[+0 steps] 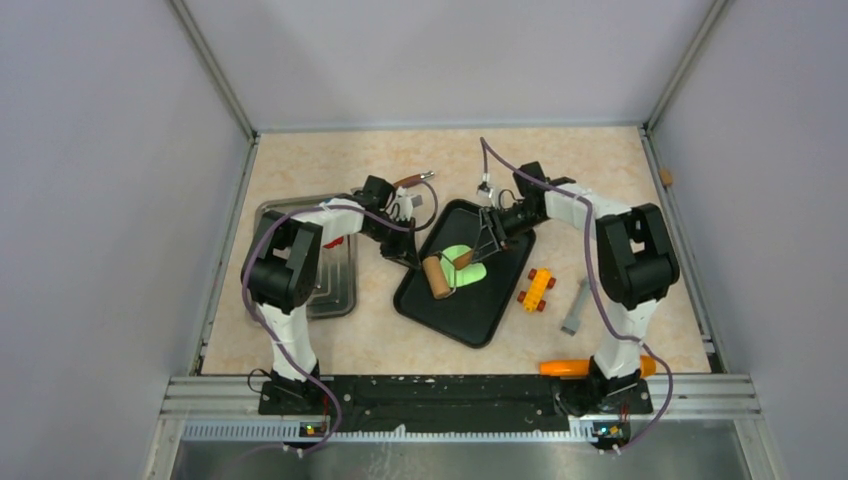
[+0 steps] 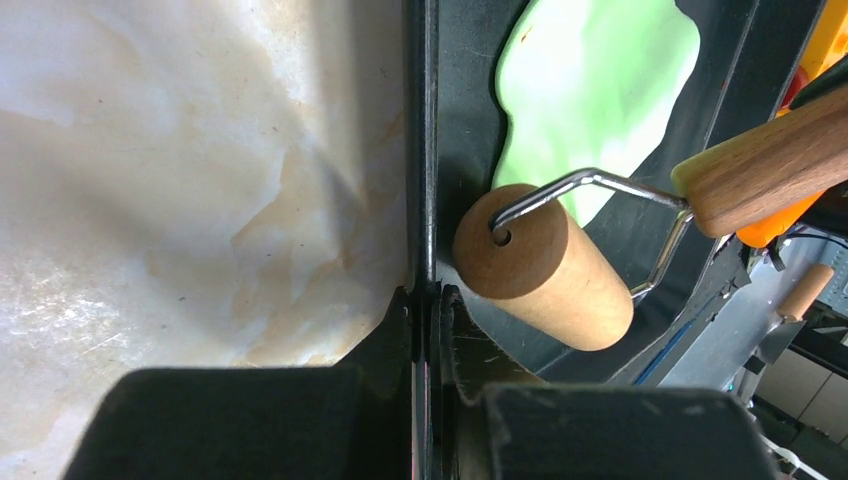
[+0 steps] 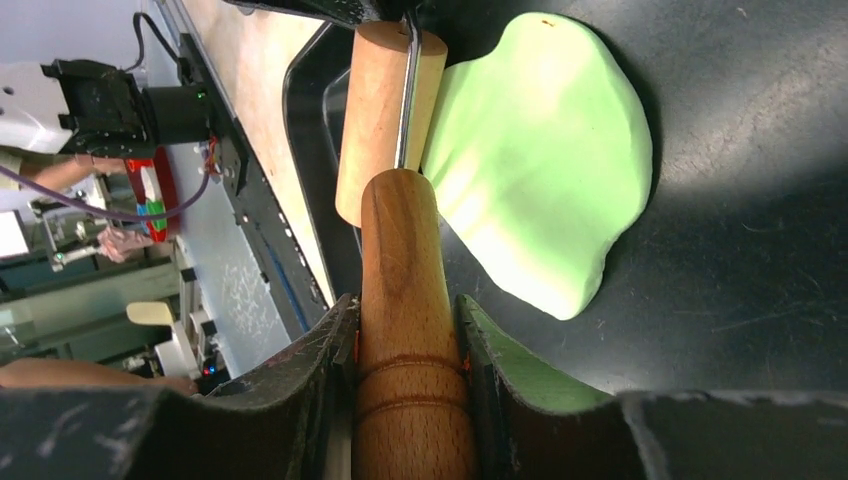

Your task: Roll out the dumpling wrappers from the dough

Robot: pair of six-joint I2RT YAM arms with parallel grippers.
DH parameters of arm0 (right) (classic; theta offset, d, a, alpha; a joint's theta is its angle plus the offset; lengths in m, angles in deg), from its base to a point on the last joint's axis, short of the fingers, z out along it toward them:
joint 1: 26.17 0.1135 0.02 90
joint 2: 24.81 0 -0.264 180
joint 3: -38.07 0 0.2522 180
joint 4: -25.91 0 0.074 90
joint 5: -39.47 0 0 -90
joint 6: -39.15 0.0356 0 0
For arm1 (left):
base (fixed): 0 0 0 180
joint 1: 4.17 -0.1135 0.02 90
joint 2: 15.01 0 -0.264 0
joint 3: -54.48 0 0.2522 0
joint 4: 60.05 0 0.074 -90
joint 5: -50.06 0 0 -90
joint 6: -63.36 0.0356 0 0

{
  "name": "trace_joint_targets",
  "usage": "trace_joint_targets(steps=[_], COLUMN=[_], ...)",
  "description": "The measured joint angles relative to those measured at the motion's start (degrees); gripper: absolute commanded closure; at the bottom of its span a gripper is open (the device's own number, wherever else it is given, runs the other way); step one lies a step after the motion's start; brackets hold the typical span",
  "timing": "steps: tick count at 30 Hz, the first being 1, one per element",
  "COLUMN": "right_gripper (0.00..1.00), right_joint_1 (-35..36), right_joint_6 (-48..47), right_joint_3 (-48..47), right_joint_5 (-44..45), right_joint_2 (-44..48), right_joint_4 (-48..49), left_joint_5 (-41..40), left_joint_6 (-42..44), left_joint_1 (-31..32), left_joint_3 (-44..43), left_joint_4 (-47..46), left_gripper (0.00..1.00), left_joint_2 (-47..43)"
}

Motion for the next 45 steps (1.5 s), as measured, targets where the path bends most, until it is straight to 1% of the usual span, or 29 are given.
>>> trace_joint_targets(steps=[4, 8, 11, 15, 22, 26, 31, 34, 40, 45], right_gripper=[1.00, 1.00, 1.00, 1.00, 1.00, 1.00, 1.00, 1.00, 1.00, 1.00], right_joint_1=[-2.0, -6.7, -11.0, -14.6, -15.8, -12.7, -5.5, -1.5, 3.5, 8.0], right_joint_6=[2.2, 2.6, 1.9, 0.4, -1.2, -1.3, -0.2, 0.2, -0.5, -1.9], right_joint_3=[2.0, 5.0, 6.2, 6.7, 6.7, 6.6, 4.4, 2.2, -2.9, -4.8], right_joint_5=[1.7, 3.6, 4.3, 5.2, 6.7, 9.2, 13.6, 15.6, 16.9, 18.8], right_joint_2=[2.0, 5.0, 5.4, 5.3, 6.0, 8.0, 9.4, 8.9, 5.9, 5.8], right_joint_4=[0.2, -1.0, -2.4, -4.6, -6.2, -5.7, -3.6, -2.6, -2.8, -2.8], left_joint_5=[-0.4, -0.3, -0.6, 0.0, 0.1, 0.0, 0.2, 0.4, 0.6, 1.2], left_joint_6=[0.2, 0.1, -0.1, -0.5, -0.6, -0.7, -0.1, 0.1, 0.0, -0.2], left_joint_1=[0.0, 0.2, 0.6, 0.8, 0.8, 0.8, 0.2, -0.2, -0.2, -0.5], left_joint_3=[-0.5, -1.2, -1.4, -1.9, -1.9, -1.9, -1.9, -1.9, -1.9, -2.6], left_joint_4=[0.0, -0.4, -1.7, -2.4, -2.4, -2.3, -1.1, -0.8, -0.8, 0.0], left_gripper=[1.00, 1.00, 1.00, 1.00, 1.00, 1.00, 1.00, 1.00, 1.00, 1.00], left_joint_2=[0.3, 0.6, 0.9, 1.5, 1.5, 1.5, 1.5, 1.5, 1.6, 2.3])
